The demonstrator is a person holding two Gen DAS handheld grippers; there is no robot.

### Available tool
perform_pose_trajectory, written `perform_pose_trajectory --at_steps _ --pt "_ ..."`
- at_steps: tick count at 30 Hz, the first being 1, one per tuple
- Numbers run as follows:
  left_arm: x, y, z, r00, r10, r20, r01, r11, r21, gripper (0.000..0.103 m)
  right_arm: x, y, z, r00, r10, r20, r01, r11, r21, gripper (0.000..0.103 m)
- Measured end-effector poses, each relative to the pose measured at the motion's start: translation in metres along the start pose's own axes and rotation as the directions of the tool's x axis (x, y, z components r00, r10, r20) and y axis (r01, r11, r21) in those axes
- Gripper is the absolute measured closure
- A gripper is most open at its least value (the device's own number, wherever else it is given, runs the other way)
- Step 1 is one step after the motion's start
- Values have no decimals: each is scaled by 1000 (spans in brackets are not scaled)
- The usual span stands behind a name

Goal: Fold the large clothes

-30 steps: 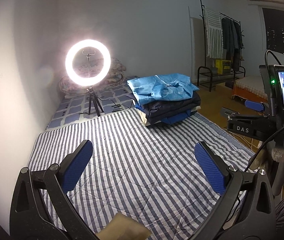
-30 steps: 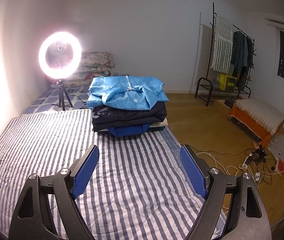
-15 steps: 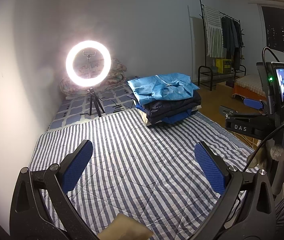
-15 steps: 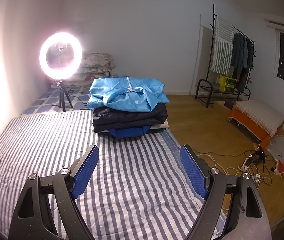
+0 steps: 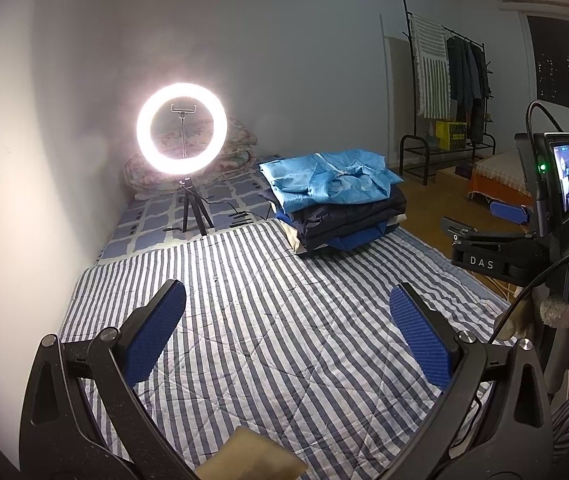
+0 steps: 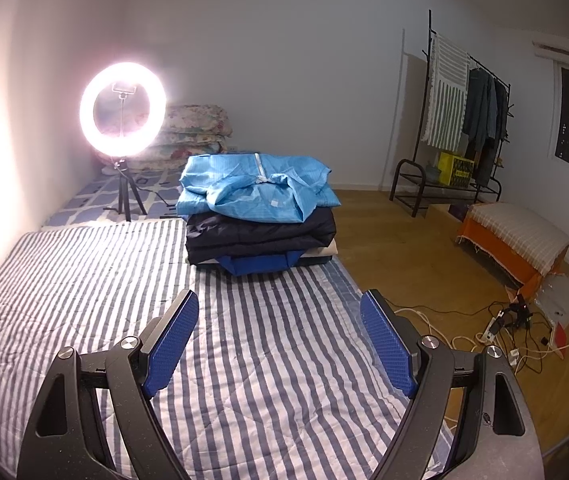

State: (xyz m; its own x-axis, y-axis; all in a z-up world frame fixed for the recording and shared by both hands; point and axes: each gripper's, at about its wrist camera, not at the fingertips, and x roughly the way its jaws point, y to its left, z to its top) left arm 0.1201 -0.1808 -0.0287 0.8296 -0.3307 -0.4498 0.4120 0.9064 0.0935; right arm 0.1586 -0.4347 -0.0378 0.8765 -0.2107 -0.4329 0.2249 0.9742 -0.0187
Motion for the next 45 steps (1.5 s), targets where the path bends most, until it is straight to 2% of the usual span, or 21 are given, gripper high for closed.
perform_pose_trajectory --at_steps 45 --pt "-8 -4 4 999 33 12 -33 999 -19 0 -5 11 -7 1000 -25 -2 25 999 -22 20"
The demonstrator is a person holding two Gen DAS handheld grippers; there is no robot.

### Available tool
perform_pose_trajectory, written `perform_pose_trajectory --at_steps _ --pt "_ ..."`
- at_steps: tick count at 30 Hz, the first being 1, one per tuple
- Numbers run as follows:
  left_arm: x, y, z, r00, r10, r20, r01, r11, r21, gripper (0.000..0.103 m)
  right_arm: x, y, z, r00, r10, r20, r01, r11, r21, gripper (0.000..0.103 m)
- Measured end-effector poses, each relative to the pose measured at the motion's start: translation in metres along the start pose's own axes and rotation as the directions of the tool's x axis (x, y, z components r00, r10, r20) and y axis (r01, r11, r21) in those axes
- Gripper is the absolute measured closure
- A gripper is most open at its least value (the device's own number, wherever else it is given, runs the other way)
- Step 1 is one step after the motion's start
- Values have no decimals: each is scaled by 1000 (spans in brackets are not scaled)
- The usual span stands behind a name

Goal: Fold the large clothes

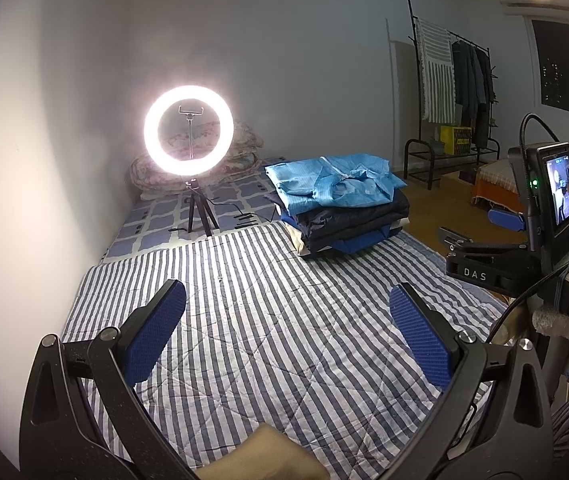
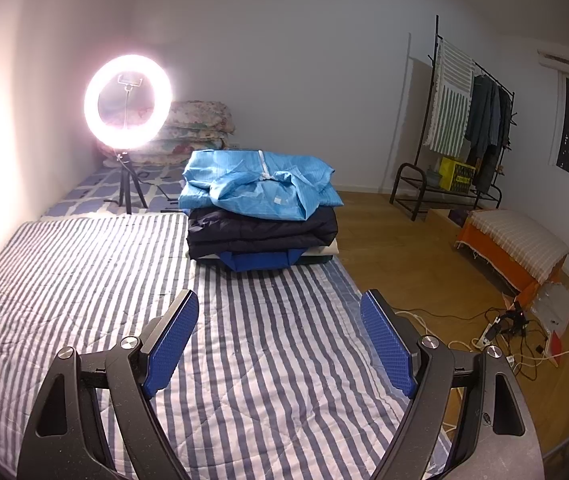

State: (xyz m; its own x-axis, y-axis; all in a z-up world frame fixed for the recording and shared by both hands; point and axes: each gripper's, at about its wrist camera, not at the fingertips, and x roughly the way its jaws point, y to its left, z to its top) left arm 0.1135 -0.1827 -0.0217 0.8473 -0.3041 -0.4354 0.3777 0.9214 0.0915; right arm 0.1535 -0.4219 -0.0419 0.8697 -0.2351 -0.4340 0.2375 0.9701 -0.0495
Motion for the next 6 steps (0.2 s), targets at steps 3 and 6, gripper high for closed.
perform_pose_trajectory --at_steps 3,6 --pt "-1 -2 -1 1000 5 8 -5 1000 1 0 0 0 -1 1000 -1 -1 1 1000 1 20" --pt "-1 -1 -1 1000 8 6 -8 1000 -2 0 0 0 -1 1000 -2 0 2 1000 1 20"
